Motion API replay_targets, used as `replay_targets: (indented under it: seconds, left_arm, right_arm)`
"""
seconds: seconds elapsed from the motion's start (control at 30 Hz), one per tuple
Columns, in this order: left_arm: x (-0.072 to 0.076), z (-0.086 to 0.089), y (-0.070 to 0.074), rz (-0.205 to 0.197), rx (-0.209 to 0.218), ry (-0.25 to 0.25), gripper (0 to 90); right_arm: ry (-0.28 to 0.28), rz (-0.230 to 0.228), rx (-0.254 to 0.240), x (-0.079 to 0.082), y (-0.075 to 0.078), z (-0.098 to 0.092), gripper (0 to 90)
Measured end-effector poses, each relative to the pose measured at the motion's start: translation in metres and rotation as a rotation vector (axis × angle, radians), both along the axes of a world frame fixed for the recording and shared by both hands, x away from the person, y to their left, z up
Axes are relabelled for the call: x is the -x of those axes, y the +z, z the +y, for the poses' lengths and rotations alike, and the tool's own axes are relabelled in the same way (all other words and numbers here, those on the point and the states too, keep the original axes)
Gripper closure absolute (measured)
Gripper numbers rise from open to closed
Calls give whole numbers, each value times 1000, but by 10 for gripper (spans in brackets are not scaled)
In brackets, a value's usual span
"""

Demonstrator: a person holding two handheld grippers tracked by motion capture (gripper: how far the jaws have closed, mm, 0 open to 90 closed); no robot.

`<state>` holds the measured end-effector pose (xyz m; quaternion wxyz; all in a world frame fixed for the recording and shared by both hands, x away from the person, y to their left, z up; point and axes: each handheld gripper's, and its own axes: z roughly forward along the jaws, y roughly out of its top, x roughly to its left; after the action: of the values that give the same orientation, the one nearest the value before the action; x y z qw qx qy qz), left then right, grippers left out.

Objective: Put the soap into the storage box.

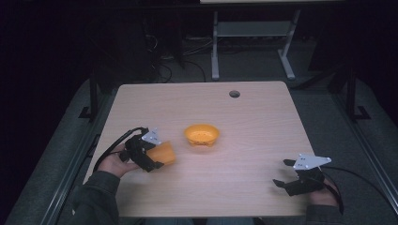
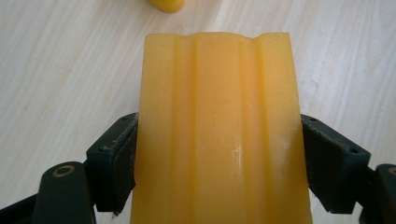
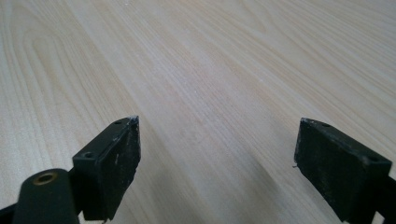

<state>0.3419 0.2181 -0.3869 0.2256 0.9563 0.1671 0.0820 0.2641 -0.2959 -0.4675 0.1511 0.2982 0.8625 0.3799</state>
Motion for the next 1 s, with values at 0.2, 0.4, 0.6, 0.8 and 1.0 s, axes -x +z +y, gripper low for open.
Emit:
replay_targets:
  seconds: [0.2, 0.4, 0.6, 0.8, 1.0]
  left_arm:
    - [-8, -6, 4, 3, -10, -14, 211]
    - [-16, -16, 11, 1, -15, -26, 211]
    - [-27, -28, 18, 3, -24, -44, 210]
    - [-38, -39, 24, -2, -32, -59, 211]
    - [-46, -50, 28, -7, -36, -77, 211]
  right_arm:
    - [-1, -5, -3, 0, 0, -1, 140]
    - [-6, -3, -10, 0, 0, -2, 140]
    - [-6, -2, -11, 0, 1, -3, 140]
    - [-5, 2, -11, 1, 1, -2, 140]
    - [-7, 1, -12, 1, 1, -3, 140]
